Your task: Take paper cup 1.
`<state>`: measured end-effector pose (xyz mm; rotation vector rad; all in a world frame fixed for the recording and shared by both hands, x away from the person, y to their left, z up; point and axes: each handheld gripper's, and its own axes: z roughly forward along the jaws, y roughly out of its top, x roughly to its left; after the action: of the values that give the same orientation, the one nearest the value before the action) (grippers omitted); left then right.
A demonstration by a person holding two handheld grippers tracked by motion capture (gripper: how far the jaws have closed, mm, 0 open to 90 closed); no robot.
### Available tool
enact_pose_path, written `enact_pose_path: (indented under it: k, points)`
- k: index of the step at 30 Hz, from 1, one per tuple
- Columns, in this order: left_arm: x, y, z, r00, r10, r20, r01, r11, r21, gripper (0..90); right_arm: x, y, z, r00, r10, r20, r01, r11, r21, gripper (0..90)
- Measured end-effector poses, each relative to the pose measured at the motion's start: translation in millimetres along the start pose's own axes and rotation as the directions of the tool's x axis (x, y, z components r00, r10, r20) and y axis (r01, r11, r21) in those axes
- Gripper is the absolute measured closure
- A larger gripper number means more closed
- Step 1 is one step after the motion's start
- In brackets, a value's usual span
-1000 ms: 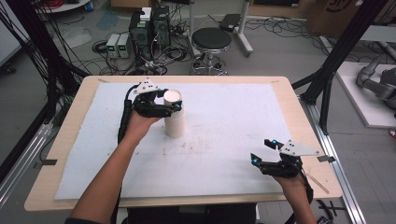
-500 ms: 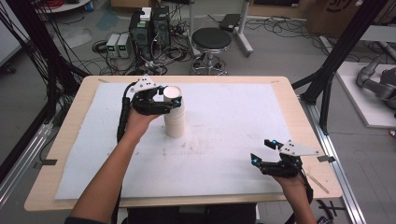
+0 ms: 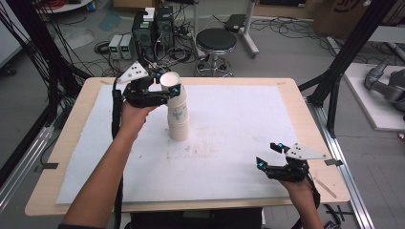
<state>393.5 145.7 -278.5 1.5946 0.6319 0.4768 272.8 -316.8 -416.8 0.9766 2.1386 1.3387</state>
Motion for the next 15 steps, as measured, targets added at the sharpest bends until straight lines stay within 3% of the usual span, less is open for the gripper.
enact_pose_path:
  k: [5, 8, 15]
  points:
    - [-1.5, 15.5, -20.3, 1.0000, 0.001, -0.003, -0.001, 0.9979, -0.065, 34.9, 1.4, 0.5, 0.3, 1.0000, 0.002, -0.004, -0.002, 1.0000, 0.003, 20.6]
    - [-3.4, 18.1, -35.7, 0.9995, 0.018, -0.025, -0.019, 0.9973, -0.071, 35.0, 1.9, 0.7, 1.0, 1.0000, -0.004, -0.005, 0.004, 1.0000, 0.005, 20.6]
    - [-2.5, -1.1, -79.2, 0.9970, 0.008, -0.076, -0.015, 0.9960, -0.088, 35.1, 3.2, 0.8, 2.1, 1.0000, -0.002, -0.008, 0.002, 0.9999, 0.012, 20.6]
